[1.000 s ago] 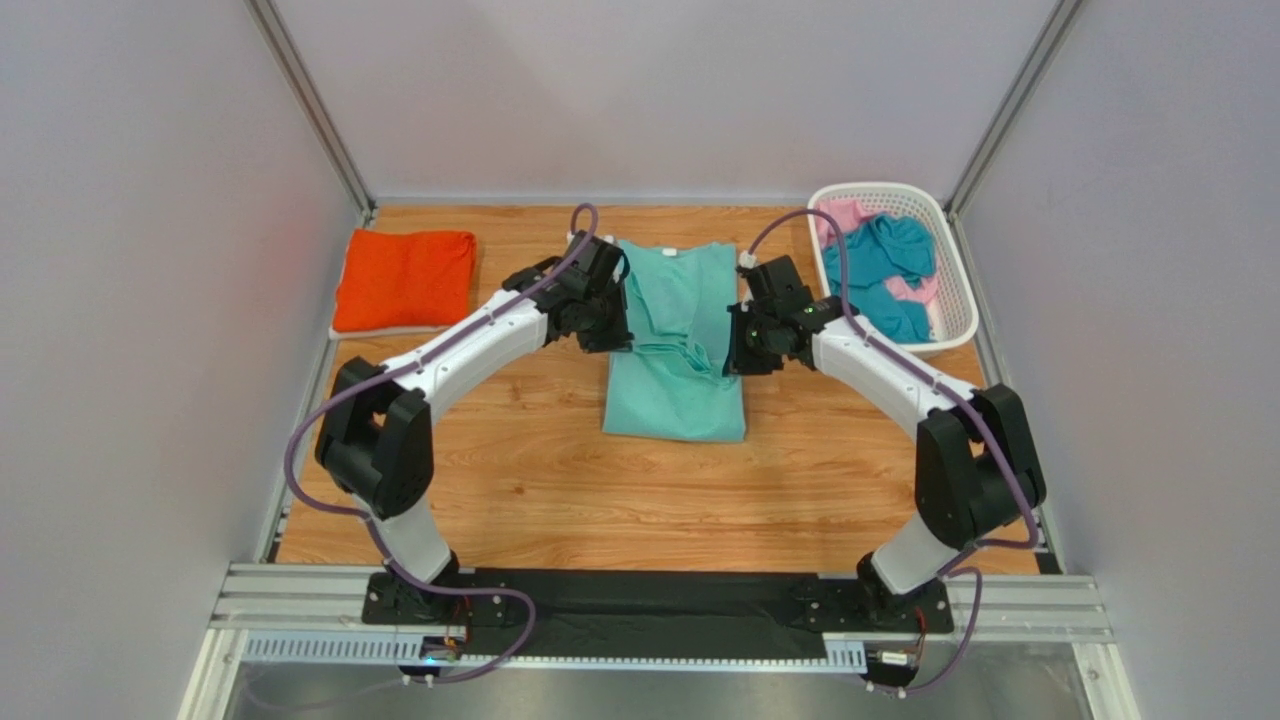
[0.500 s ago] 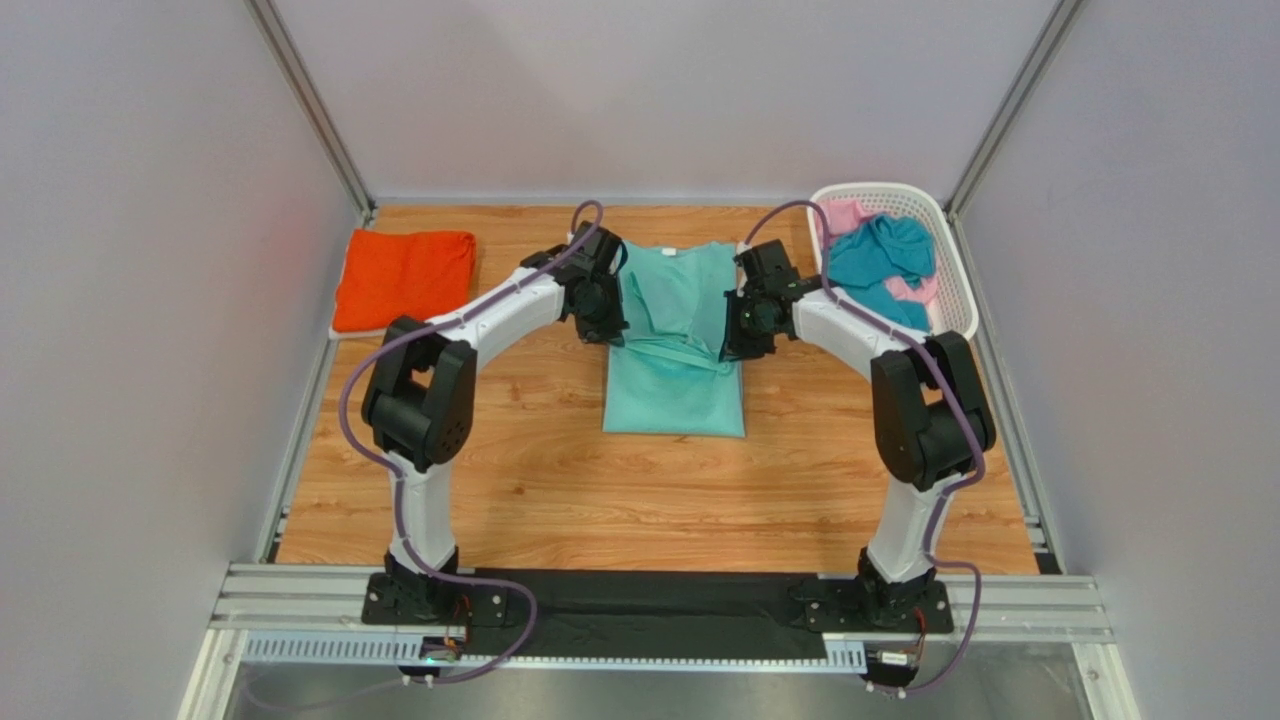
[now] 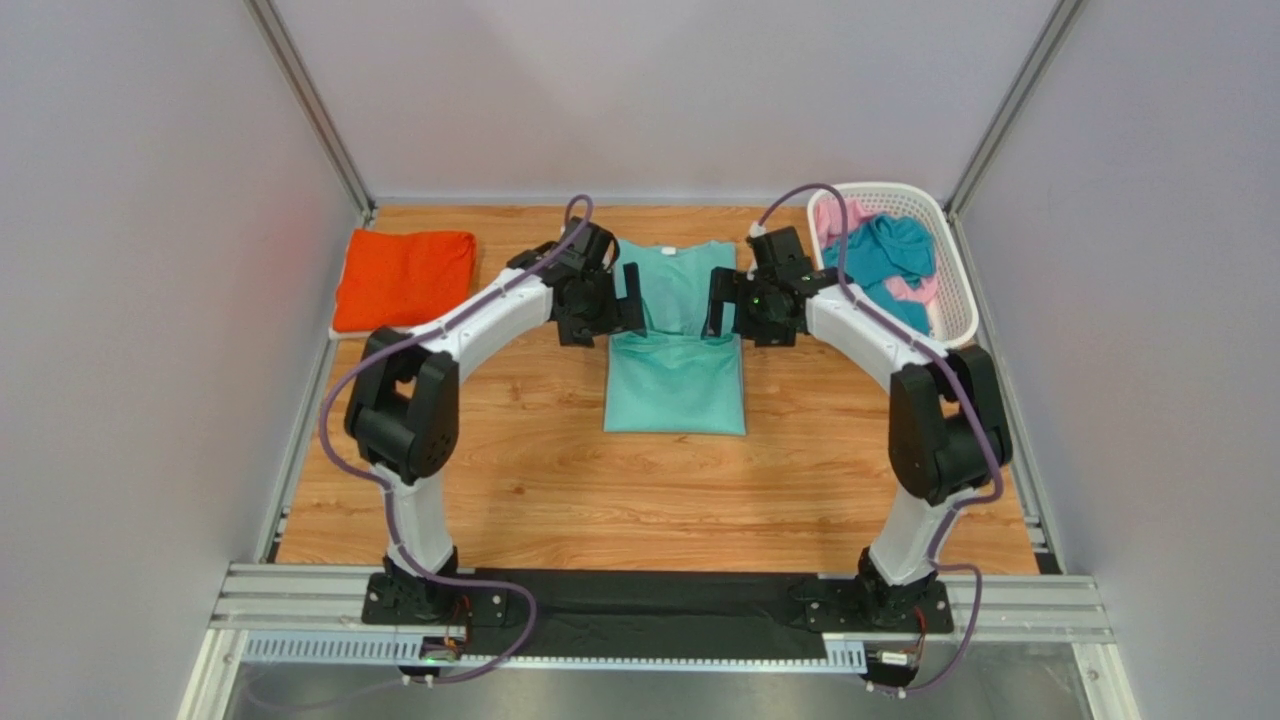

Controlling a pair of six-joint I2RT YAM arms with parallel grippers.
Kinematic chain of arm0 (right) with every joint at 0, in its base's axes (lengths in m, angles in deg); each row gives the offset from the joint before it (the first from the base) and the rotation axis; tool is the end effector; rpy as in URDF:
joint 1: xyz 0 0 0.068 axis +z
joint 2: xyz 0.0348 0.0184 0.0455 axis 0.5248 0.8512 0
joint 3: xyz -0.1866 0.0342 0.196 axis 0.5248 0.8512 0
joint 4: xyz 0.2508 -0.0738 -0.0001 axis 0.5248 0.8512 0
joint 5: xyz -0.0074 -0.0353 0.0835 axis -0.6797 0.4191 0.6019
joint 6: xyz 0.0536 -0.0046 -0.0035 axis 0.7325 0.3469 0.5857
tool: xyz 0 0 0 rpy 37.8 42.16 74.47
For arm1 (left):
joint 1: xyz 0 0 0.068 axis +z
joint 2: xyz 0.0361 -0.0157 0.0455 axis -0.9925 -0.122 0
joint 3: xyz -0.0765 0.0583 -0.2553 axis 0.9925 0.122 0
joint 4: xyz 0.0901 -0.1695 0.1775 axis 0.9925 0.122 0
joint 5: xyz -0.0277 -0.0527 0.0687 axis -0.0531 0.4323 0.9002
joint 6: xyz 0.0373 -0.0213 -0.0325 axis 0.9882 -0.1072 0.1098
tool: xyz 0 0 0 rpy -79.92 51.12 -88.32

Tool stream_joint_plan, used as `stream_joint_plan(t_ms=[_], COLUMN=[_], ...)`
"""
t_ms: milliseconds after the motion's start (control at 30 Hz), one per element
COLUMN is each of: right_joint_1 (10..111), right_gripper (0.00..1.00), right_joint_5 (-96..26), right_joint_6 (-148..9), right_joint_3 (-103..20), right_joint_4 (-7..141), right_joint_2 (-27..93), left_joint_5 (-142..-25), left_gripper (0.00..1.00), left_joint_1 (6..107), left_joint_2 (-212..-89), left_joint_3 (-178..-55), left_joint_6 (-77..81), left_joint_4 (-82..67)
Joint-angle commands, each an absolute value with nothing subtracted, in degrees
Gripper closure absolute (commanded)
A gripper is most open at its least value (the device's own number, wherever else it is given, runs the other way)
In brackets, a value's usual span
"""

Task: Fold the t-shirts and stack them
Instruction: Fold the tshirt

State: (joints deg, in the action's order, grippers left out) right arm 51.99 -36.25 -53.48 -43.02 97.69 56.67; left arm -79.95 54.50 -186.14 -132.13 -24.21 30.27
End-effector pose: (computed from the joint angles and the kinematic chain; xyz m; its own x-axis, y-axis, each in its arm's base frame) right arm 0.3634 0.1390 0.2162 -0.8913 0.0778 -0.4468 -0.0631 0.9543 0.2921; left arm 0.3681 -0.2031 0.2262 -0.9059 -0.1998 -0.3734 -0.0508 0.9266 -0.3727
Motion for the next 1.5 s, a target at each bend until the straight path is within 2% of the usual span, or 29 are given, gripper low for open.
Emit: stream_joint_plan(t_ms=[0, 233, 467, 700, 933, 1267, 1467], right_joint_1=[52.6, 54.2, 59.1, 65.0, 65.6, 63.5, 62.3], right_gripper=[0.00, 0.00, 0.00, 0.00, 0.00, 0.00, 0.00], right_joint_5=[-36.1, -32.2, -27.9, -28.0, -29.2, -32.7, -32.7], right_joint_6=[-53.1, -53.3, -54.3, -55.4, -55.7, -56.7, -57.6], right_joint_3=[-39.8, -29.6, -28.5, -35.8, -46.3, -62.9, -66.6], right_joint_4=[97.5, 95.5, 93.3, 91.4, 89.3, 92.2, 95.4], right_joint_2=[46.6, 35.4, 38.2, 52.7, 67.1, 75.8, 76.2], left_joint_5=[-79.5, -77.9, -77.3, -76.2, -73.6, -73.7, -74.8], left_gripper=[0.00, 0.00, 0.00, 0.00, 0.00, 0.00, 0.00], left_joint_1=[54.5, 52.8, 52.2, 52.2, 52.4, 52.9, 52.9], left_joint_2=[-175.9, -160.4, -153.0, -150.6, -151.1, -152.2, -153.1], left_joint_3=[-129.8, -115.9, -105.8, -103.7, -104.0, -103.4, -103.4], left_joint_6=[-25.0, -27.7, -30.2, -29.3, -27.8, -27.7, -28.0], left_joint_4=[30.4, 30.9, 30.8, 31.4, 33.0, 33.3, 32.6])
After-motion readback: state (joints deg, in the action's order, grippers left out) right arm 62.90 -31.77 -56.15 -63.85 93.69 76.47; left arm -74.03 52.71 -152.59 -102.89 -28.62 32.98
